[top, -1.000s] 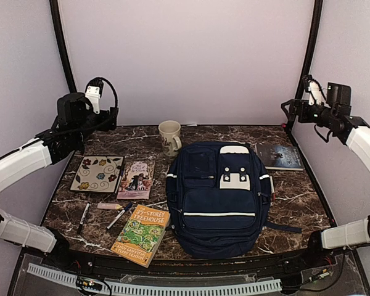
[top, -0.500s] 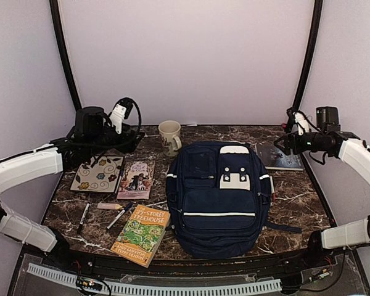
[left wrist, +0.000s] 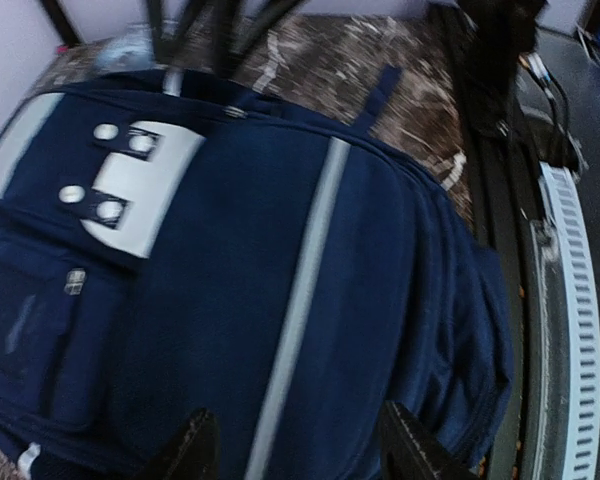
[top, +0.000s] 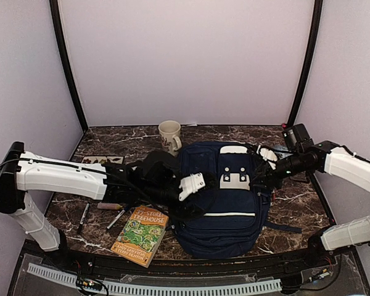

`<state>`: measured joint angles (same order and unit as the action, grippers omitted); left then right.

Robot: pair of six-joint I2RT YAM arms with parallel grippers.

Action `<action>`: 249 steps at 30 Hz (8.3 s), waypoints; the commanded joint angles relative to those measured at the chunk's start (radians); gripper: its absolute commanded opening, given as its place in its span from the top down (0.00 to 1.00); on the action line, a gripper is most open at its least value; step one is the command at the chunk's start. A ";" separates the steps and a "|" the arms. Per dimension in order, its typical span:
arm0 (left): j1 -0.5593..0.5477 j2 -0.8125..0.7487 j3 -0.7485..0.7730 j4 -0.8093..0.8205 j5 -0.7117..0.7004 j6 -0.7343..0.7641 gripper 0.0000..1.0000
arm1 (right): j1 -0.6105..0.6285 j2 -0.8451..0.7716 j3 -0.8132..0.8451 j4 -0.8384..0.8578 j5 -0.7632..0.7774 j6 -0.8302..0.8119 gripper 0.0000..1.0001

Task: Pack the student bag
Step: Adjust the student bag at the center of the board, then adjust the book at the center of the board, then pick up the book at the center of the board.

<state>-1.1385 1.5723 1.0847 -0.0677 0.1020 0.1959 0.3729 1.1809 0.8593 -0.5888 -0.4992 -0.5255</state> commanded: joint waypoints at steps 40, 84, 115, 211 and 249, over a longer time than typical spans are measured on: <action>-0.151 -0.150 -0.194 0.132 -0.340 -0.485 0.41 | 0.089 -0.007 0.006 -0.091 0.038 -0.056 0.26; 0.339 -0.490 -0.517 -0.485 0.057 -1.105 0.23 | 0.715 0.630 0.438 0.395 0.046 0.394 0.45; 0.350 -0.544 -0.677 -0.439 0.220 -1.185 0.16 | 0.774 0.901 0.400 0.428 0.084 0.399 0.81; 0.125 -0.523 -0.796 -0.060 -0.029 -1.580 0.39 | 0.669 0.859 0.585 0.086 -0.001 0.546 0.60; 0.106 -0.402 -0.741 -0.153 -0.048 -1.686 0.31 | 0.594 1.183 0.717 0.142 -0.106 0.696 0.95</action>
<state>-1.0252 1.1362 0.3714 -0.0864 0.0460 -1.4570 0.9737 2.2528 1.6146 -0.4072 -0.6209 0.1387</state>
